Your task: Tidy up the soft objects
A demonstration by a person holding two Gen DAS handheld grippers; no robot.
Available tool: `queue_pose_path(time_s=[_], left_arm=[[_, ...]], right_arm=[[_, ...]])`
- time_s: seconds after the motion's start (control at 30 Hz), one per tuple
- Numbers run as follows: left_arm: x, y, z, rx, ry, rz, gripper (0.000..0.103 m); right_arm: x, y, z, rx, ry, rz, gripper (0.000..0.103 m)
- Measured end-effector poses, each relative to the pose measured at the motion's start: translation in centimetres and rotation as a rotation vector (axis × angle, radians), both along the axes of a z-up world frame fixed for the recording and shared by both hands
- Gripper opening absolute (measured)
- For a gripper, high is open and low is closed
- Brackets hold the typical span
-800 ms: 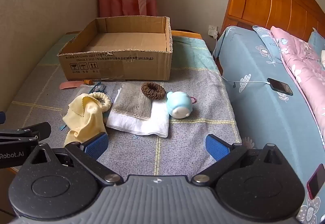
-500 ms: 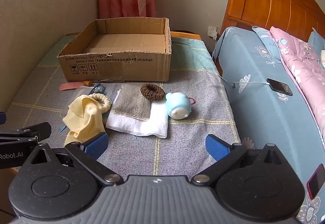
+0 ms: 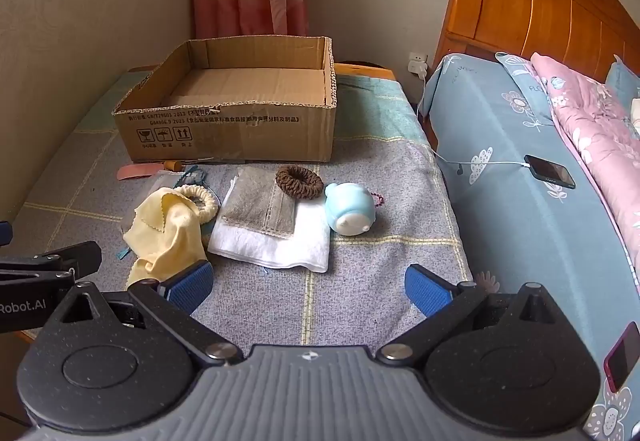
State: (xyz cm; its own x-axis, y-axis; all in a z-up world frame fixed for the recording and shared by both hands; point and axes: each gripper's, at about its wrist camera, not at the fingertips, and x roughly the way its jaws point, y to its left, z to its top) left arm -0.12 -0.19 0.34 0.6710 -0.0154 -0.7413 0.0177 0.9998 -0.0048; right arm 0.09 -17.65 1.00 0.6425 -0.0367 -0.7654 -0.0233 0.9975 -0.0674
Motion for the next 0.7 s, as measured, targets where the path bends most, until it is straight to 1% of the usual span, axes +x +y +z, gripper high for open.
queue_pose_path(time_s=[0.7], left_arm=[[0.04,-0.05,0.21,-0.002,-0.006,-0.002,0.102]], right_arm=[[-0.15,-0.16,0.23,-0.002,-0.004,-0.001,0.103]])
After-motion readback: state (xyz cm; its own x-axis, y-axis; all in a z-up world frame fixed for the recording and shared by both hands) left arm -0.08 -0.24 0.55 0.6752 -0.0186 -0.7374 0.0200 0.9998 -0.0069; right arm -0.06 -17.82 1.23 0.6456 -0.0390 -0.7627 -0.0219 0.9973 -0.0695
